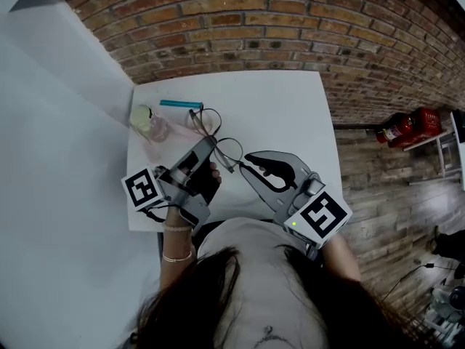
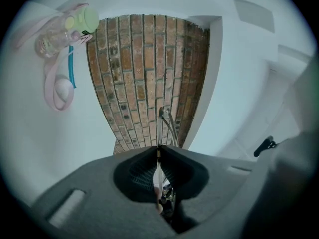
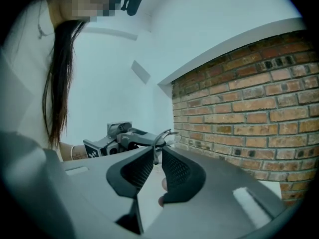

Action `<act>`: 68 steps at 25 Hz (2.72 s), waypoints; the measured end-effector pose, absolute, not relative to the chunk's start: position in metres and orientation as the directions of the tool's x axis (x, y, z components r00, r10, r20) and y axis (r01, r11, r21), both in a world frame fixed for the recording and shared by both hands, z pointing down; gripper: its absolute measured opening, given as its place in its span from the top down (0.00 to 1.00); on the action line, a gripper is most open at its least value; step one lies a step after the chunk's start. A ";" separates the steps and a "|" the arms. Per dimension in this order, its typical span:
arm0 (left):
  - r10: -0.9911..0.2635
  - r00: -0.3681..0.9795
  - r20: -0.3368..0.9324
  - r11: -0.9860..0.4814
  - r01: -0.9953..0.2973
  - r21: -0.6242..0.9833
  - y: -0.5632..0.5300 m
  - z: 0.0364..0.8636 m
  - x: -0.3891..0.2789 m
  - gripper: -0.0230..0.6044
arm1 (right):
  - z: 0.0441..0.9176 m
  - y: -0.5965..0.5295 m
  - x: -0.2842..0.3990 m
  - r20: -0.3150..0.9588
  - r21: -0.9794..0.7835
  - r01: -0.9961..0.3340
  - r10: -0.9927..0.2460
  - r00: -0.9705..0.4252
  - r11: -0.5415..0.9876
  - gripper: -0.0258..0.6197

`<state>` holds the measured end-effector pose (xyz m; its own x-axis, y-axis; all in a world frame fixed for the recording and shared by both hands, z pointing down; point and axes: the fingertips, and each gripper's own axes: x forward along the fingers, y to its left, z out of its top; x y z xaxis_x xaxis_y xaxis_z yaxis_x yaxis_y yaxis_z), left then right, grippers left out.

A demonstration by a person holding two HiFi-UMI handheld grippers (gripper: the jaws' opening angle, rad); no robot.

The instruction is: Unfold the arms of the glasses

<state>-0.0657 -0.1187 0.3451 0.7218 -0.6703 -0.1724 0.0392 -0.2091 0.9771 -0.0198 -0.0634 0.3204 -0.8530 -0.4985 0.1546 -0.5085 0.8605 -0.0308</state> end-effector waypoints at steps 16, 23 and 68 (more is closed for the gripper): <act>-0.665 0.716 -0.210 -0.183 0.117 0.976 -0.116 0.343 -0.063 0.93 | 0.327 -0.059 -0.026 0.185 0.040 -0.482 -0.481 -0.857 0.875 0.90; -0.664 0.721 -0.196 -0.168 0.112 0.980 -0.115 0.348 -0.061 0.93 | 0.321 -0.057 -0.026 0.161 0.036 -0.478 -0.478 -0.864 0.877 0.91; -0.583 0.810 -0.057 -0.092 0.004 0.996 -0.094 0.393 -0.036 0.93 | 0.288 -0.064 -0.012 0.039 -0.045 -0.531 -0.529 -0.848 0.846 0.91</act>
